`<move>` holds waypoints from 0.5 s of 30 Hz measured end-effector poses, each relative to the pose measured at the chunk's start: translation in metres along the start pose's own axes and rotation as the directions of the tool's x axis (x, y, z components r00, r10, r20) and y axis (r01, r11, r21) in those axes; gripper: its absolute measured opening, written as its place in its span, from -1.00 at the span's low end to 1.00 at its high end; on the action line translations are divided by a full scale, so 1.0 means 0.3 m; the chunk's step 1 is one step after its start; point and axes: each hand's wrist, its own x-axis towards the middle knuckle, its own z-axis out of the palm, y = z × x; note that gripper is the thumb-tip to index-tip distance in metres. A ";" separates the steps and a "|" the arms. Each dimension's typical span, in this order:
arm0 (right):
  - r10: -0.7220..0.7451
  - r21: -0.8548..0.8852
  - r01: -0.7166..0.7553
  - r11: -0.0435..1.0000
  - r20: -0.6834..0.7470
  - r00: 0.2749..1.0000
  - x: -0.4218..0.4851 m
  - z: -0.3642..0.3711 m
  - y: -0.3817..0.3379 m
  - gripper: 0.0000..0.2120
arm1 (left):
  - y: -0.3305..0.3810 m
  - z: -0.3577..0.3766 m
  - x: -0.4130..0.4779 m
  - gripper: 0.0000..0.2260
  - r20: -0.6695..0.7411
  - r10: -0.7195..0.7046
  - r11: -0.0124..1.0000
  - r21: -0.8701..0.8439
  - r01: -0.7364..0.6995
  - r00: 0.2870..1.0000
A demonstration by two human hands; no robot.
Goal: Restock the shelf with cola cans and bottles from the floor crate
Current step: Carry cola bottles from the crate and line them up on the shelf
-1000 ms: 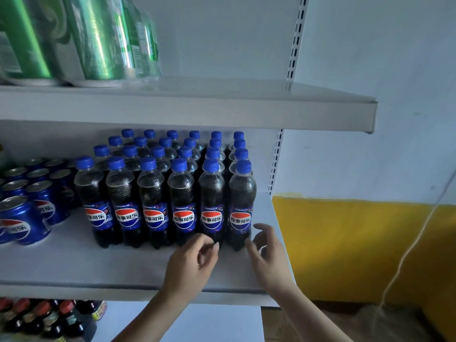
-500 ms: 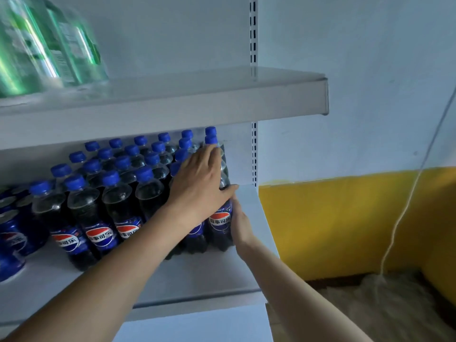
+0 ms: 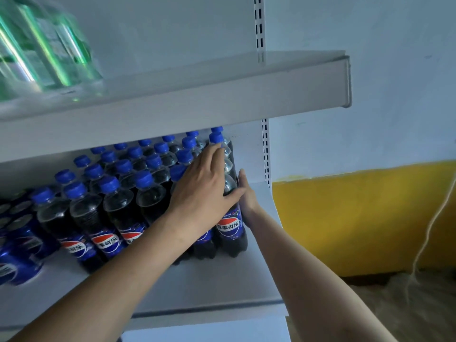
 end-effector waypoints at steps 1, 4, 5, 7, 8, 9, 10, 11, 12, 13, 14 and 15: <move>0.015 -0.011 -0.015 1.000 0.015 1.000 0.006 -0.001 -0.004 -0.41 | 0.001 0.000 0.000 -0.23 0.002 -0.003 1.000 0.000 0.003 1.000; 0.033 -0.067 -0.027 0.997 0.098 0.995 0.026 -0.021 -0.016 -0.42 | 0.002 0.002 0.002 -0.21 0.013 -0.009 1.000 -0.014 0.009 1.000; 0.028 -0.099 -0.017 0.995 0.112 0.993 0.024 -0.029 -0.019 -0.41 | 0.002 0.002 0.003 -0.21 0.015 -0.011 1.000 -0.019 0.011 1.000; -0.004 -0.141 0.020 0.990 0.113 0.994 0.015 -0.042 -0.028 -0.37 | 0.004 0.002 0.004 -0.21 0.014 -0.014 0.999 -0.028 0.015 1.000; -0.014 -0.155 0.031 0.987 0.106 0.994 0.010 -0.044 -0.029 -0.37 | 0.005 0.001 0.003 -0.22 0.014 -0.014 0.999 -0.030 0.014 1.000; 0.001 -0.135 0.015 0.991 0.114 0.993 0.004 -0.043 -0.033 -0.38 | 0.007 0.000 0.003 -0.23 0.014 -0.013 0.999 -0.031 0.013 1.000; 0.014 -0.082 -0.004 0.997 0.117 0.993 -0.010 -0.035 -0.038 -0.41 | 0.008 -0.002 0.001 -0.23 0.013 -0.015 0.999 -0.033 0.016 1.000; 0.014 -0.027 -0.010 1.000 0.143 0.990 -0.012 -0.031 -0.034 -0.44 | 0.009 -0.004 -0.001 -0.23 0.012 -0.021 0.999 -0.036 0.021 1.000; 0.005 0.002 -0.005 1.000 0.152 0.988 -0.019 -0.024 -0.030 -0.46 | 0.012 -0.007 -0.004 -0.22 0.014 -0.027 0.999 -0.037 0.028 1.000; 0.014 0.024 -0.018 1.000 0.164 0.986 -0.022 -0.017 -0.024 -0.47 | 0.014 -0.008 -0.007 -0.22 0.016 -0.031 0.999 -0.033 0.031 0.999; 0.021 0.020 -0.025 0.999 0.168 0.986 -0.023 -0.011 -0.024 -0.47 | 0.015 -0.006 -0.006 -0.22 0.016 -0.027 0.999 -0.025 0.028 1.000; 0.021 0.012 -0.023 1.000 0.166 0.986 -0.038 -0.005 -0.032 -0.47 | 0.016 -0.006 -0.006 -0.23 0.016 -0.020 1.000 -0.017 0.021 1.000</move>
